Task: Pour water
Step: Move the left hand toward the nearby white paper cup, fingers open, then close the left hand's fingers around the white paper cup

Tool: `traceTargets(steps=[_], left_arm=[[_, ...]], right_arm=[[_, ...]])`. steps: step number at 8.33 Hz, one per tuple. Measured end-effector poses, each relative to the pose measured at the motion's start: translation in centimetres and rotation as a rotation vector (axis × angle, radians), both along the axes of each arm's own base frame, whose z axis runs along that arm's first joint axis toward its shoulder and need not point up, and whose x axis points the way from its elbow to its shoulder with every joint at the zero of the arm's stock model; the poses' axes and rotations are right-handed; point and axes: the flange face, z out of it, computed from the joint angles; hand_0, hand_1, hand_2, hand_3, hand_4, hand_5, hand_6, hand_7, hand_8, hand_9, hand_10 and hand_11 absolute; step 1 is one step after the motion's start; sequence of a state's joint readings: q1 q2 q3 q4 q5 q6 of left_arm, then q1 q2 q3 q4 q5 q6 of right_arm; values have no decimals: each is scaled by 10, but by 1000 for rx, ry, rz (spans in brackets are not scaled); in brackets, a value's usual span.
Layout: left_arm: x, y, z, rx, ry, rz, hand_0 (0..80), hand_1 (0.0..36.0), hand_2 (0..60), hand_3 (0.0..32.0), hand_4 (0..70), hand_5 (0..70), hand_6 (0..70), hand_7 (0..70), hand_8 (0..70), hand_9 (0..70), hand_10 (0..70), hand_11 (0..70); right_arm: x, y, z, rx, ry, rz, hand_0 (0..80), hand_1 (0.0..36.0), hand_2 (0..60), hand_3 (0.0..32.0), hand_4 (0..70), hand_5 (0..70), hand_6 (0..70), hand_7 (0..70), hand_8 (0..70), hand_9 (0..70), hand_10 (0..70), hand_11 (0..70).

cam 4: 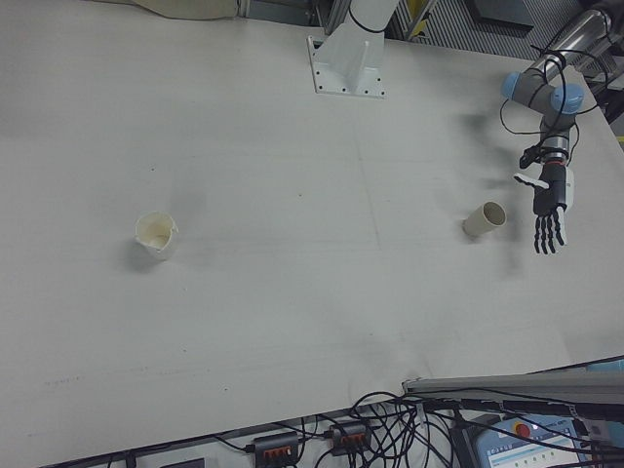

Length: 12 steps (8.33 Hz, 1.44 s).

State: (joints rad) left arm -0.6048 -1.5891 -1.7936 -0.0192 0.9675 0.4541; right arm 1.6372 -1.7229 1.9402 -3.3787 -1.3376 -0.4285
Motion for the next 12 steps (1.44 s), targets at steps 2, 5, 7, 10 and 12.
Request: traceTargets(steps=[2,5,7,10,12], left_arm=[[11,6,-3,52,-15,0,507,170,2,148,0,0,0,0,0,0,0,10],[30,17,-4,126,-55,6,548,209,10,138,0,0,0,0,0,0,0,23],[50,14,16,138,-75,17,578,234,10,136,0,0,0,0,0,0,1,29],[63,11,28,132,-78,29,603,253,12,138,0,0,0,5,0,0,2,33],[74,7,16,137,-72,31,597,253,18,138,0,0,0,5,0,0,3,34]], right_arm=[[0,-1,1,-1,0,0,312,51,66,0,0,127,29,76,0,1,0,0],[0,-1,2,-4,1,-1,310,50,66,0,0,128,30,78,0,1,0,2],[0,-1,1,-4,1,-1,312,51,65,0,0,127,31,78,0,1,0,2],[0,-1,2,-5,1,-2,307,50,64,0,0,128,29,74,0,0,0,6],[0,-1,2,-5,1,-2,307,50,65,0,0,125,29,74,0,0,0,6]])
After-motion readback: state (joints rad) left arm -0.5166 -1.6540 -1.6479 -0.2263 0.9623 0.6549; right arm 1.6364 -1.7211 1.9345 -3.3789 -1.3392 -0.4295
